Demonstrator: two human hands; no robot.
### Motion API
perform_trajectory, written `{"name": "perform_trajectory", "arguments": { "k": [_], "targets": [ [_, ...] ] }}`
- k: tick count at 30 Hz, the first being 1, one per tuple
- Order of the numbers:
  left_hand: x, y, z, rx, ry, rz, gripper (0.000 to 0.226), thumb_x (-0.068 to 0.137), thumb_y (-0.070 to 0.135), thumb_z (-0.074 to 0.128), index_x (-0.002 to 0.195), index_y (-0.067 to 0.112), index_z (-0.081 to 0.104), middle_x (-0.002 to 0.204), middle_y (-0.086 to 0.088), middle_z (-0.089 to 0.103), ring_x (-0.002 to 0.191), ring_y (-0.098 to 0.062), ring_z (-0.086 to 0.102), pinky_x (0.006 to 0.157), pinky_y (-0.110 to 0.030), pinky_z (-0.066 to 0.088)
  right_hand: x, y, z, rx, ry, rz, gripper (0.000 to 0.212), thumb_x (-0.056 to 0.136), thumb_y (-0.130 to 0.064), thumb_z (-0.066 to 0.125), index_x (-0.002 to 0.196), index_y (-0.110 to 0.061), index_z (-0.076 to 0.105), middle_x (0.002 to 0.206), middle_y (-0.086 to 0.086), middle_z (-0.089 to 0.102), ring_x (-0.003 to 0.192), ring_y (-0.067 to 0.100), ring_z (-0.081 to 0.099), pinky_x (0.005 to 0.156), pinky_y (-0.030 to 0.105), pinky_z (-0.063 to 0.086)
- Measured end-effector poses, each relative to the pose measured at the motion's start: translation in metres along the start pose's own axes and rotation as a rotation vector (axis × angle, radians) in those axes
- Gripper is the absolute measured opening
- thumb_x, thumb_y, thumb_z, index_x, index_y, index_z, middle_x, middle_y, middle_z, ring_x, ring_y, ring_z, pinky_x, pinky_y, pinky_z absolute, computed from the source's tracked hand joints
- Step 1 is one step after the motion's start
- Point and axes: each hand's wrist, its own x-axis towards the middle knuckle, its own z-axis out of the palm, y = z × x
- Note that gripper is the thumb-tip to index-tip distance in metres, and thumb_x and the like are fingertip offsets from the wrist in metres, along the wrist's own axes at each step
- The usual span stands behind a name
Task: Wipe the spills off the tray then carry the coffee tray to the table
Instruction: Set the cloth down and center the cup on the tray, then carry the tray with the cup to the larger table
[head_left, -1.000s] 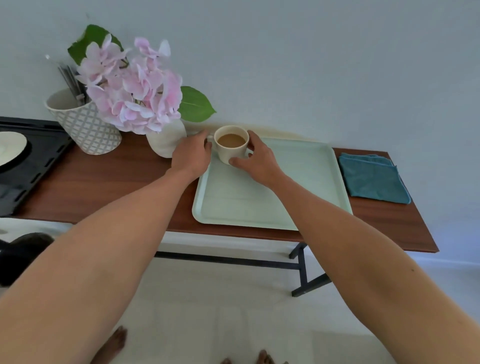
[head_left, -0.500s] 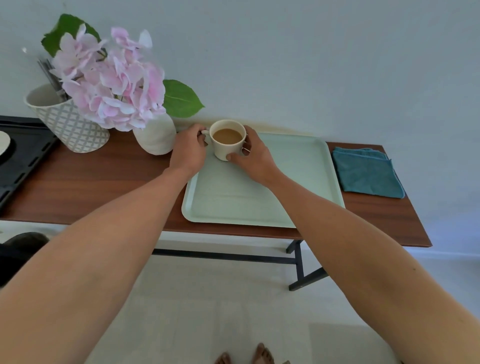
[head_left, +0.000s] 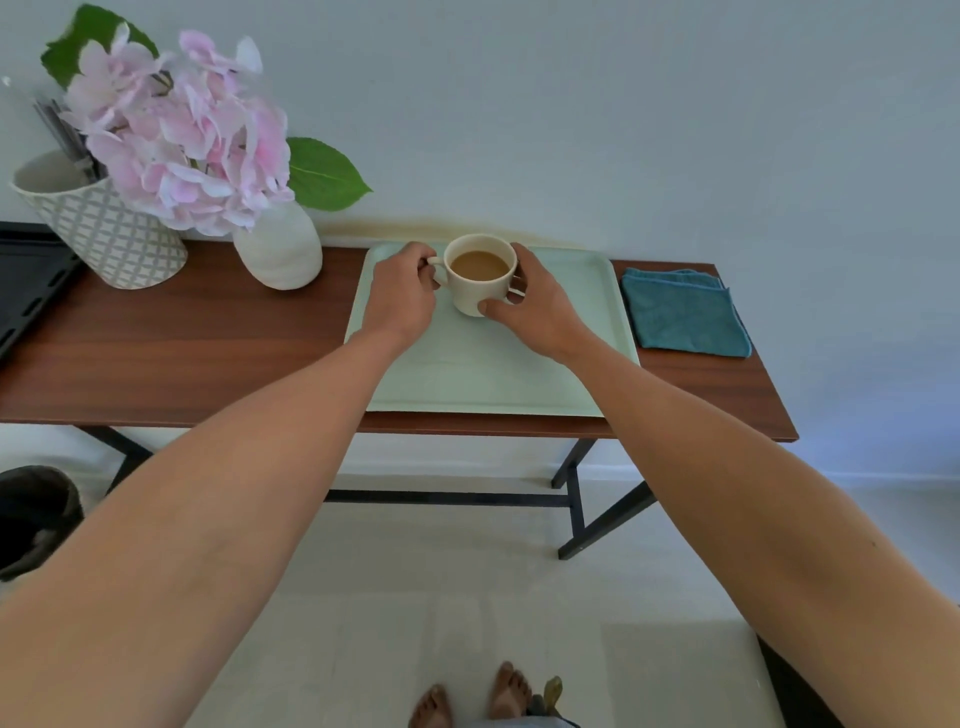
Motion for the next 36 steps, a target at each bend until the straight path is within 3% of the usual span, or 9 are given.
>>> {"name": "perform_trajectory", "arguments": {
  "k": [17,21,25,29,36],
  "targets": [
    [-0.024,0.009,0.015,-0.016,-0.033,-0.026,0.021,0.101,0.004,0.051,0.115,0.005,0.066,0.103,-0.012,0.071,0.094,-0.028,0.07,0.087,-0.047,0.056,-0.029,0.014,-0.011,-0.025,0.002,-0.01,0.067,0.084,-0.021,0.08,0.141,-0.024,0.045,0.13,-0.005,0.061,0.121,0.017,0.059,0.1,0.045,0.053],
    [-0.028,0.011,0.012,0.009,-0.069,-0.041,0.032,0.104,0.009,0.05,0.134,0.007,0.06,0.119,-0.014,0.068,0.108,-0.029,0.068,0.094,-0.036,0.052,-0.029,0.015,-0.012,-0.046,-0.017,0.036,0.084,0.085,-0.023,0.079,0.154,-0.019,0.031,0.141,0.0,0.056,0.13,0.019,0.054,0.105,0.043,0.05],
    [-0.034,0.011,0.003,0.117,-0.103,-0.042,0.048,0.102,0.017,0.049,0.15,0.011,0.047,0.137,-0.011,0.062,0.122,-0.028,0.061,0.103,-0.044,0.049,-0.031,0.015,-0.018,-0.151,-0.005,0.095,0.096,0.087,-0.028,0.075,0.161,-0.016,0.016,0.156,0.007,0.044,0.141,0.023,0.044,0.112,0.042,0.043],
    [-0.04,0.005,-0.014,0.383,-0.093,0.018,0.052,0.101,0.022,0.049,0.151,0.008,0.045,0.151,-0.014,0.05,0.139,-0.034,0.044,0.112,-0.047,0.039,-0.041,0.018,-0.032,-0.298,0.132,0.1,0.079,0.092,-0.037,0.063,0.16,-0.018,0.027,0.157,0.006,0.043,0.142,0.023,0.041,0.113,0.046,0.04],
    [-0.061,-0.017,-0.038,0.453,-0.031,-0.059,0.052,0.099,0.024,0.052,0.148,0.008,0.048,0.147,-0.016,0.049,0.13,-0.039,0.046,0.106,-0.049,0.042,-0.067,0.035,-0.062,-0.578,0.288,0.193,0.07,0.091,-0.049,0.053,0.151,-0.017,0.04,0.145,0.009,0.047,0.133,0.029,0.042,0.109,0.048,0.035]
  ]
}}
